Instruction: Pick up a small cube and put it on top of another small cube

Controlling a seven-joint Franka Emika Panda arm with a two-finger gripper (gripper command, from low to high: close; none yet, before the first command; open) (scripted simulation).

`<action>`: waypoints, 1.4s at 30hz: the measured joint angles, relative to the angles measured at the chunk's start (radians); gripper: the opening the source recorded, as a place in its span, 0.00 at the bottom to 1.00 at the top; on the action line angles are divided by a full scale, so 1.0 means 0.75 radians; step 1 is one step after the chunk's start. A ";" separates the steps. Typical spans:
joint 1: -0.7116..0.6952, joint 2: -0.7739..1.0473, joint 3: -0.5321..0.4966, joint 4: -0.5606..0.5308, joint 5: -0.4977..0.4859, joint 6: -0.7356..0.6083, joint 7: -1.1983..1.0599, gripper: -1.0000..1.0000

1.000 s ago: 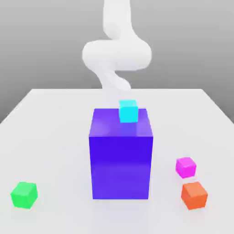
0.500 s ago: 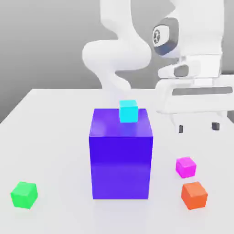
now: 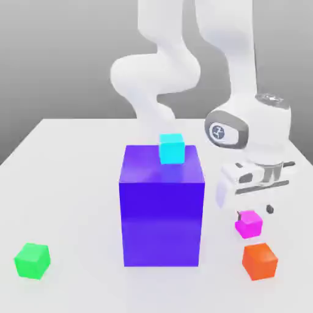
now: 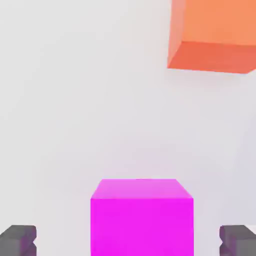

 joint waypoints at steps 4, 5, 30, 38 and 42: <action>0.132 0.079 -0.149 0.014 -0.063 0.065 0.046 0.00; 0.132 0.079 -0.149 0.014 -0.064 0.065 0.046 0.00; -0.268 -0.168 0.169 0.195 0.597 -0.428 -0.506 0.00; -0.474 -0.079 -0.061 0.420 0.631 -0.600 -0.426 0.00; -0.568 -0.093 -0.189 0.429 0.632 -0.603 -0.302 0.00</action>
